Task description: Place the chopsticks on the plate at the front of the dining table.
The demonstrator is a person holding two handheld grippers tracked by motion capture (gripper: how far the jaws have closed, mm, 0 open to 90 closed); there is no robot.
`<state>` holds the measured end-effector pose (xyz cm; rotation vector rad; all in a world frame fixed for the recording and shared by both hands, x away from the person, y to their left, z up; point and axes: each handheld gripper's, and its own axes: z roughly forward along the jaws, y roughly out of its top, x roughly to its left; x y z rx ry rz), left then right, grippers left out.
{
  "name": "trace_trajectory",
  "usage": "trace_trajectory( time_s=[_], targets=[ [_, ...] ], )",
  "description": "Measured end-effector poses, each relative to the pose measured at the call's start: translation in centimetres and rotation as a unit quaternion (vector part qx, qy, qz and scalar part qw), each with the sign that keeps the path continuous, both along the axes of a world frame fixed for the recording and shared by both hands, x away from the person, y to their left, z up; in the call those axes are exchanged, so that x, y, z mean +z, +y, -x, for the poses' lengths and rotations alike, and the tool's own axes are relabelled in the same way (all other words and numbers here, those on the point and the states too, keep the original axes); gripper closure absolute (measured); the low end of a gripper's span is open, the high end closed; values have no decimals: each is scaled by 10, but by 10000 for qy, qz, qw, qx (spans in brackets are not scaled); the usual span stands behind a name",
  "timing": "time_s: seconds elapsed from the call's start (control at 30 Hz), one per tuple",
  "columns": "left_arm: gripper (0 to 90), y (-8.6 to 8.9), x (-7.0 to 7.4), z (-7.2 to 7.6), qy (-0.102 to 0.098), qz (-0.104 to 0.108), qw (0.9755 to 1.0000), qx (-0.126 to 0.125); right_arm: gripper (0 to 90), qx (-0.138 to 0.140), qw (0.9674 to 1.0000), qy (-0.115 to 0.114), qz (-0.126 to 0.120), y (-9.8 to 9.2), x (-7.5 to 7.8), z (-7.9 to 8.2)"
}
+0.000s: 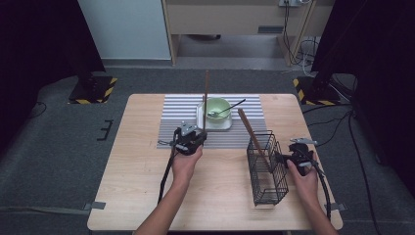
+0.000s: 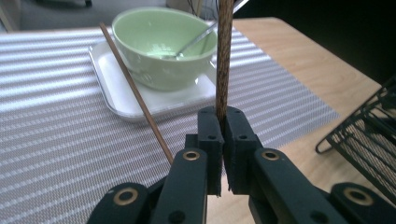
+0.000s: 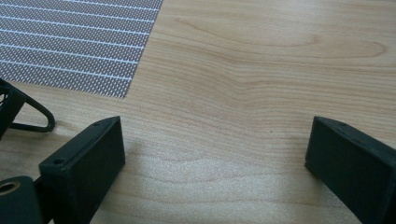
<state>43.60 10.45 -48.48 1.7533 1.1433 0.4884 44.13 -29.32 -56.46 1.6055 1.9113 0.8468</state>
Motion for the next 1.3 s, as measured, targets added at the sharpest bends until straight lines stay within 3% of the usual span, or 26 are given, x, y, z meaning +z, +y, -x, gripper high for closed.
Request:
trace_trajectory(
  time_s=[0.07,0.13,0.2,0.47,0.7,1.17,1.3],
  targets=[
    [861,2,1,-4,107,-48,9999,29,35,-17,10000,-1,-3,0,0,0],
    [861,4,4,-5,-2,-101,9999,99,20,13,10000,32,7,1,0,-1],
    [862,6,5,-7,69,-130,9997,188,19,-22,10000,37,3,2,0,0],
    [862,13,5,-13,-22,-163,9980,609,13,-53,10000,54,8,3,0,-1],
    [863,7,2,-16,-4,-123,9963,851,13,-105,9999,53,-5,4,0,0],
    [862,-7,-15,-22,177,-212,9953,925,13,-155,9999,49,-2,5,0,1],
    [862,-9,-18,-22,209,-103,9949,978,13,-156,9999,50,-3,5,0,1]
  ],
)
